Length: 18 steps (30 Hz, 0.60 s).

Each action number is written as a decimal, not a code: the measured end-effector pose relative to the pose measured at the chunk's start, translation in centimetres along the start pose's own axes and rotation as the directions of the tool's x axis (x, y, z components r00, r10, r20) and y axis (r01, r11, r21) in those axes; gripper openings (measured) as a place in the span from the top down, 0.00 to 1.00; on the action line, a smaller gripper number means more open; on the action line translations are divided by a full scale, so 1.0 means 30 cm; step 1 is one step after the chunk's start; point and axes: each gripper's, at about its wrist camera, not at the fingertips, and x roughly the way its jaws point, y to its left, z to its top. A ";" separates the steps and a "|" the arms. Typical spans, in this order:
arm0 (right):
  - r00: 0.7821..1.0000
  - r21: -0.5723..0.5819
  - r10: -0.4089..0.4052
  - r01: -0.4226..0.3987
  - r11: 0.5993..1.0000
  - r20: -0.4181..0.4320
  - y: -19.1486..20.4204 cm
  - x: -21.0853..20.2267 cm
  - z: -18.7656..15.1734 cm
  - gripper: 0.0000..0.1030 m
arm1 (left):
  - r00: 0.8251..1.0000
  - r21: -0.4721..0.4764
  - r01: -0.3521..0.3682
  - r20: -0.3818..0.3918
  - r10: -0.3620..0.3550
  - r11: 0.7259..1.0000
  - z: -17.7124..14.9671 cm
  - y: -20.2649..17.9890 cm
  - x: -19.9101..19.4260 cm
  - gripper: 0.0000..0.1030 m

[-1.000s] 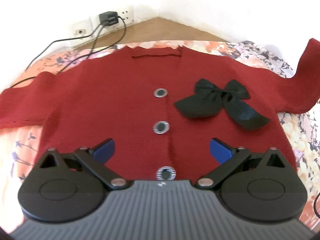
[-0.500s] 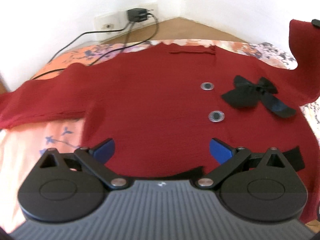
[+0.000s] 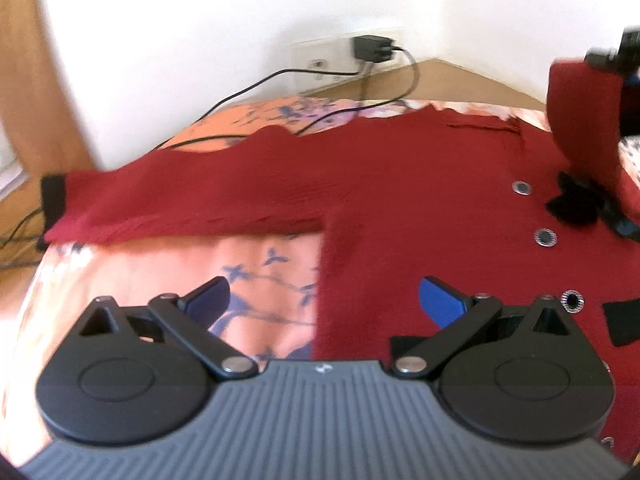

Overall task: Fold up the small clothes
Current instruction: 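Lay the sleeve over the cardigan body and open the right gripper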

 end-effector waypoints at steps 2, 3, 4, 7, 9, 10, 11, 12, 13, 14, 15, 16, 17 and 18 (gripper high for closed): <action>0.999 -0.011 -0.004 0.004 1.000 -0.040 0.013 0.066 -0.066 0.89 | 1.000 -0.033 0.001 -0.006 -0.002 0.999 -0.008 0.035 0.002 0.00; 0.998 -0.019 -0.006 0.005 1.000 -0.060 0.023 0.096 -0.099 0.89 | 1.000 -0.044 0.004 -0.009 -0.005 0.999 -0.012 0.048 0.003 0.00; 0.997 -0.026 -0.010 0.008 1.000 -0.079 0.032 0.117 -0.126 0.89 | 1.000 -0.055 0.009 -0.011 -0.009 0.998 -0.016 0.064 0.005 0.00; 0.984 -0.029 -0.010 0.005 1.000 -0.179 0.052 0.189 -0.202 0.89 | 1.000 -0.082 0.011 -0.002 -0.011 0.997 -0.025 0.092 0.001 0.00; 0.976 -0.049 -0.015 0.005 0.999 -0.217 0.089 0.196 -0.239 0.89 | 1.000 -0.094 0.013 0.004 -0.013 0.995 -0.026 0.105 0.001 0.00; 0.974 -0.068 -0.020 0.005 0.998 -0.225 0.113 0.192 -0.257 0.89 | 1.000 -0.097 0.014 0.004 -0.014 0.995 -0.026 0.107 0.003 0.00; 0.971 -0.091 -0.026 0.004 0.996 -0.239 0.123 0.213 -0.272 0.89 | 1.000 -0.099 0.015 0.005 -0.015 0.995 -0.026 0.107 0.005 0.00; 0.964 -0.114 -0.031 0.001 0.993 -0.265 0.132 0.236 -0.285 0.88 | 1.000 -0.103 0.016 0.007 -0.015 0.995 -0.027 0.108 0.008 0.00; 0.955 -0.126 -0.039 0.001 0.992 -0.295 0.136 0.257 -0.298 0.88 | 1.000 -0.107 0.017 0.006 -0.016 0.994 -0.027 0.106 0.016 0.00; 0.944 -0.133 -0.050 0.006 0.991 -0.325 0.133 0.283 -0.309 0.88 | 1.000 -0.110 0.022 0.002 -0.021 0.994 -0.028 0.103 0.021 0.00; 0.935 -0.137 -0.059 0.011 0.990 -0.349 0.136 0.289 -0.317 0.87 | 1.000 -0.111 0.028 -0.002 -0.028 0.993 -0.029 0.100 0.024 0.00; 0.926 -0.140 -0.066 0.014 0.990 -0.371 0.134 0.301 -0.328 0.87 | 0.999 -0.110 0.034 -0.004 -0.034 0.993 -0.032 0.097 0.023 0.00; 0.920 -0.136 -0.065 0.012 0.991 -0.387 0.125 0.305 -0.336 0.83 | 0.999 -0.107 0.040 -0.006 -0.041 0.993 -0.032 0.092 0.026 0.00; 0.921 -0.132 -0.049 -0.003 0.991 -0.387 0.121 0.304 -0.345 0.79 | 0.999 -0.101 0.046 -0.004 -0.047 0.994 -0.031 0.086 0.029 0.00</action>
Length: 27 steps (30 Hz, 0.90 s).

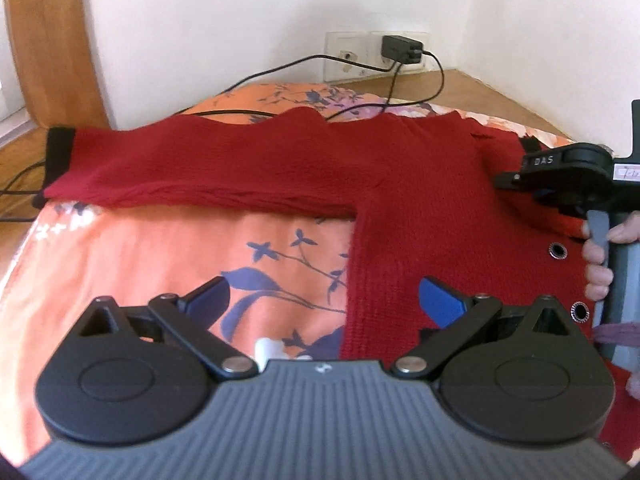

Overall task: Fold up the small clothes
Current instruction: 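Lay the sleeve over the cardigan body and open the right gripper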

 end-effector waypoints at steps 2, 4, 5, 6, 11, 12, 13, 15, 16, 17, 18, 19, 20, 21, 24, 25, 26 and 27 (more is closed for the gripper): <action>1.000 -0.009 0.029 -0.029 1.000 -0.010 -0.012 0.020 -0.005 0.71 | 1.000 0.012 0.003 0.018 -0.004 1.000 0.001 -0.015 0.002 0.00; 0.996 0.006 0.076 -0.076 0.997 -0.043 -0.026 0.001 0.003 0.62 | 0.999 0.033 0.017 0.034 -0.018 0.999 0.013 -0.038 0.004 0.00; 0.994 0.018 0.090 -0.089 0.996 -0.058 -0.031 -0.021 0.011 0.55 | 0.999 0.045 0.029 0.036 -0.031 0.999 0.020 -0.050 0.006 0.00; 0.992 0.024 0.102 -0.100 0.995 -0.070 -0.037 -0.038 0.017 0.49 | 0.998 0.057 0.041 0.038 -0.043 0.998 0.028 -0.063 0.008 0.00; 0.991 -0.028 0.106 -0.109 0.994 -0.084 -0.064 -0.214 0.002 0.39 | 0.994 0.119 0.081 0.064 -0.089 0.990 0.074 -0.137 0.020 0.00; 0.991 -0.025 0.102 -0.104 0.994 -0.085 -0.079 -0.254 -0.005 0.38 | 0.992 0.135 0.094 0.068 -0.104 0.986 0.081 -0.155 0.022 0.00; 0.992 -0.013 0.096 -0.097 0.995 -0.080 -0.096 -0.293 -0.011 0.38 | 0.991 0.151 0.106 0.068 -0.118 0.983 0.088 -0.174 0.026 0.00; 0.995 0.022 0.073 -0.071 0.997 -0.071 -0.132 -0.367 -0.020 0.36 | 0.988 0.177 0.136 0.046 -0.147 0.975 0.104 -0.217 0.042 0.00; 0.996 0.034 0.059 -0.057 0.998 -0.066 -0.152 -0.400 -0.024 0.36 | 0.988 0.181 0.150 0.020 -0.156 0.972 0.113 -0.237 0.057 0.00; 0.998 0.042 0.042 -0.039 0.998 -0.056 -0.174 -0.437 -0.027 0.36 | 0.987 0.183 0.158 0.000 -0.160 0.970 0.121 -0.256 0.071 0.00; 0.999 0.050 0.027 -0.025 0.998 -0.046 -0.190 -0.475 -0.030 0.35 | 0.986 0.189 0.166 -0.008 -0.167 0.968 0.128 -0.275 0.084 0.00; 0.999 0.061 0.008 -0.006 0.998 -0.035 -0.209 -0.510 -0.034 0.35 | 0.985 0.204 0.170 -0.005 -0.173 0.964 0.135 -0.299 0.091 0.00; 1.000 0.072 -0.009 0.011 0.997 -0.025 -0.230 -0.540 -0.037 0.35 | 0.984 0.224 0.170 0.002 -0.175 0.959 0.142 -0.321 0.094 0.00; 1.000 0.082 -0.022 0.023 0.996 -0.016 -0.249 -0.568 -0.041 0.34 | 0.984 0.246 0.171 0.010 -0.179 0.954 0.147 -0.345 0.096 0.00; 0.997 0.112 -0.077 0.075 0.991 0.011 -0.310 -0.638 -0.051 0.31 | 0.980 0.302 0.185 0.008 -0.197 0.935 0.167 -0.421 0.110 0.00; 0.995 0.122 -0.101 0.098 0.988 0.016 -0.332 -0.654 -0.053 0.31 | 0.979 0.317 0.193 -0.002 -0.203 0.929 0.175 -0.451 0.118 0.00; 0.993 0.126 -0.118 0.115 0.985 0.015 -0.349 -0.664 -0.055 0.30 | 0.978 0.326 0.201 -0.005 -0.211 0.924 0.180 -0.472 0.121 0.00; 0.991 0.130 -0.133 0.131 0.983 0.009 -0.368 -0.672 -0.056 0.30 | 0.976 0.337 0.209 -0.007 -0.220 0.918 0.186 -0.495 0.127 0.00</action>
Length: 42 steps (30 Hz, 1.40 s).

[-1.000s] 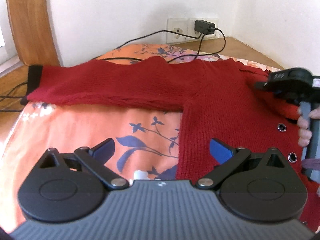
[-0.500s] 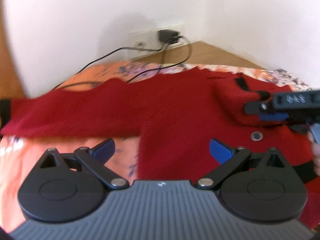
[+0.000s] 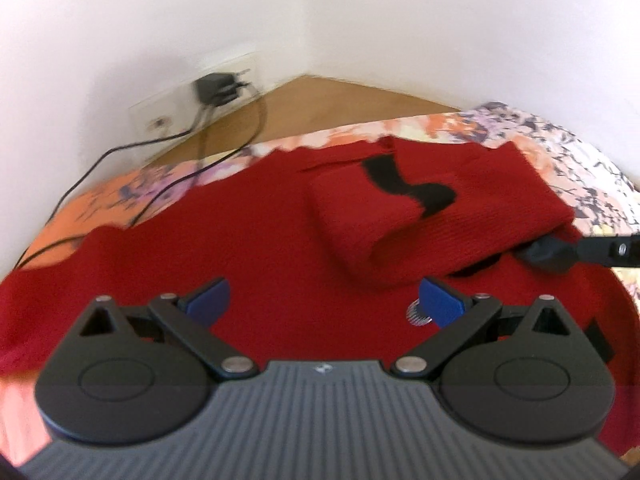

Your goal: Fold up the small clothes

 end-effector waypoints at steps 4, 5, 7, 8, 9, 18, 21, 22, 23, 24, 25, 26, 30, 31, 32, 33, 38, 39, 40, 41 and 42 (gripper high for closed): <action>0.999 0.014 -0.050 0.050 0.999 -0.007 -0.055 -0.007 0.010 0.29 | 1.000 0.040 0.015 -0.018 -0.014 0.999 0.044 -0.068 0.063 0.00; 0.998 0.014 -0.063 0.063 0.998 -0.004 -0.068 -0.010 0.013 0.29 | 1.000 0.044 0.010 -0.027 -0.009 0.999 0.053 -0.079 0.080 0.00; 0.997 0.020 -0.083 0.083 0.996 0.001 -0.086 -0.011 0.019 0.28 | 0.999 0.049 0.002 -0.043 0.000 0.999 0.075 -0.101 0.121 0.00; 0.996 0.028 -0.090 0.090 0.996 0.001 -0.097 -0.013 0.022 0.28 | 0.999 0.054 -0.001 -0.045 0.003 0.999 0.085 -0.113 0.140 0.00; 0.996 0.034 -0.092 0.092 0.995 0.000 -0.109 -0.013 0.025 0.27 | 0.999 0.062 -0.004 -0.047 0.007 0.998 0.095 -0.122 0.156 0.00; 0.994 0.077 -0.111 0.111 0.991 0.003 -0.194 -0.014 0.038 0.26 | 0.996 0.073 -0.004 -0.090 0.011 0.997 0.128 -0.185 0.271 0.01; 0.994 0.077 -0.111 0.110 0.991 0.004 -0.211 -0.018 0.040 0.26 | 0.997 0.098 -0.019 -0.070 0.026 0.995 0.117 -0.201 0.287 0.01; 0.994 0.078 -0.111 0.111 0.991 0.004 -0.216 -0.018 0.041 0.26 | 0.997 0.104 -0.027 -0.063 0.033 0.994 0.115 -0.205 0.291 0.01; 0.994 0.080 -0.109 0.108 0.991 0.005 -0.221 -0.018 0.041 0.26 | 0.998 0.109 -0.033 -0.053 0.039 0.993 0.112 -0.209 0.295 0.03; 0.995 0.082 -0.104 0.103 0.991 0.005 -0.226 -0.019 0.042 0.26 | 0.998 0.115 -0.040 -0.041 0.045 0.993 0.110 -0.212 0.298 0.05; 0.995 0.087 -0.097 0.097 0.992 0.005 -0.231 -0.018 0.042 0.26 | 0.998 0.122 -0.049 -0.030 0.053 0.991 0.109 -0.216 0.300 0.06; 0.996 0.092 -0.091 0.091 0.992 0.005 -0.236 -0.015 0.042 0.26 | 0.998 0.130 -0.054 -0.017 0.057 0.990 0.108 -0.220 0.300 0.09; 0.998 0.110 -0.067 0.067 0.992 -0.006 -0.247 0.010 0.042 0.26 | 0.998 0.126 -0.063 0.019 0.061 0.990 0.117 -0.224 0.300 0.19; 0.998 0.112 -0.060 0.061 0.992 -0.013 -0.249 0.022 0.044 0.26 | 0.998 0.121 -0.063 0.016 0.061 0.991 0.120 -0.222 0.300 0.26; 0.998 0.112 -0.057 0.058 0.992 -0.019 -0.249 0.032 0.045 0.26 | 0.998 0.110 -0.060 0.015 0.059 0.992 0.125 -0.218 0.298 0.34; 0.998 0.110 -0.053 0.055 0.992 -0.025 -0.249 0.044 0.048 0.26 | 0.998 0.098 -0.054 0.018 0.053 0.994 0.128 -0.214 0.295 0.39; 1.000 0.094 -0.021 0.023 0.995 -0.022 -0.246 0.083 0.073 0.26 | 0.999 -0.009 -0.032 0.017 0.032 0.999 0.154 -0.164 0.275 0.82; 1.000 0.089 -0.018 0.020 0.996 -0.020 -0.244 0.087 0.080 0.26 | 0.999 -0.040 -0.026 0.024 0.027 0.999 0.160 -0.147 0.264 0.83; 1.000 0.084 -0.016 0.018 0.996 -0.018 -0.242 0.090 0.085 0.26 | 0.999 -0.068 -0.025 0.033 0.027 0.997 0.164 -0.130 0.250 0.84; 1.000 0.078 -0.015 0.016 0.997 -0.015 -0.241 0.094 0.094 0.26 | 0.998 -0.099 -0.029 0.047 0.034 0.995 0.169 -0.111 0.233 0.84; 1.000 0.075 -0.012 0.013 0.997 -0.012 -0.240 0.097 0.104 0.26 | 0.997 -0.123 -0.036 0.060 0.044 0.992 0.171 -0.095 0.217 0.84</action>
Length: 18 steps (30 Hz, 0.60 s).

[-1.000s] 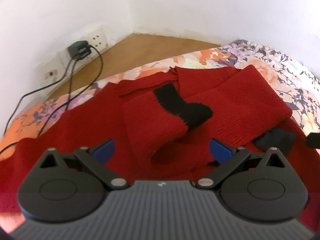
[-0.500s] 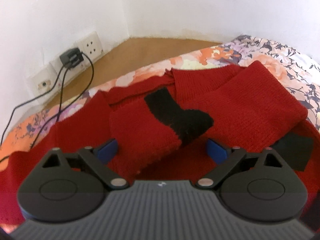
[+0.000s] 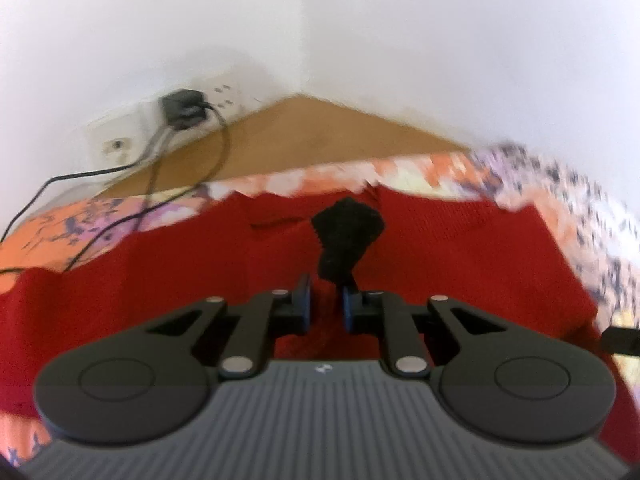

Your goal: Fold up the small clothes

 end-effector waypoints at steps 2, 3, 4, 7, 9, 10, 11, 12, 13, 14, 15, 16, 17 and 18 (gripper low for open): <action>1.000 -0.003 0.020 -0.020 1.000 0.011 0.001 0.006 0.018 0.26 | 0.999 -0.051 -0.021 0.023 0.022 0.999 0.010 0.038 -0.028 0.84; 0.999 0.000 0.034 -0.034 0.999 0.018 0.000 0.010 0.028 0.26 | 0.999 -0.068 -0.027 0.028 0.028 0.997 0.012 0.055 -0.038 0.84; 0.999 0.003 0.043 -0.043 0.999 0.023 -0.002 0.015 0.036 0.26 | 0.999 -0.085 -0.035 0.031 0.037 0.996 0.015 0.073 -0.047 0.84; 0.998 0.004 0.056 -0.056 0.998 0.026 -0.002 0.037 0.063 0.26 | 0.997 -0.121 -0.070 0.032 0.074 0.990 0.008 0.124 -0.068 0.84; 0.998 -0.003 0.060 -0.060 0.998 0.023 0.002 0.056 0.078 0.26 | 0.995 -0.144 -0.092 0.022 0.096 0.985 -0.005 0.158 -0.075 0.84; 0.998 -0.007 0.065 -0.065 0.998 0.022 0.004 0.065 0.082 0.26 | 0.994 -0.155 -0.101 0.014 0.105 0.983 -0.015 0.177 -0.078 0.84; 0.997 -0.013 0.071 -0.071 0.997 0.020 0.008 0.075 0.086 0.26 | 0.993 -0.168 -0.114 0.002 0.116 0.979 -0.028 0.195 -0.079 0.84; 0.997 -0.018 0.076 -0.076 0.997 0.017 0.011 0.083 0.089 0.26 | 0.992 -0.177 -0.123 -0.007 0.124 0.977 -0.038 0.211 -0.078 0.84; 0.997 -0.025 0.078 -0.078 0.997 0.015 0.016 0.092 0.092 0.26 | 0.991 -0.185 -0.132 -0.019 0.130 0.974 -0.049 0.224 -0.075 0.82; 0.997 -0.033 0.072 -0.072 0.997 0.016 0.020 0.100 0.094 0.25 | 0.990 -0.196 -0.141 -0.035 0.136 0.971 -0.061 0.241 -0.073 0.82; 0.998 -0.045 0.065 -0.065 0.997 0.015 0.026 0.108 0.097 0.24 | 0.989 -0.206 -0.147 -0.046 0.141 0.967 -0.071 0.254 -0.072 0.81; 0.998 -0.055 0.062 -0.061 0.997 0.013 0.030 0.116 0.098 0.23 | 0.988 -0.220 -0.153 -0.057 0.144 0.963 -0.084 0.270 -0.074 0.77; 0.998 -0.062 0.060 -0.060 0.996 0.010 0.033 0.124 0.101 0.23 | 0.987 -0.230 -0.155 -0.065 0.144 0.961 -0.094 0.283 -0.075 0.68; 0.998 -0.068 0.059 -0.059 0.996 0.008 0.034 0.130 0.104 0.22 | 0.985 -0.236 -0.170 -0.074 0.157 0.957 -0.103 0.293 -0.075 0.63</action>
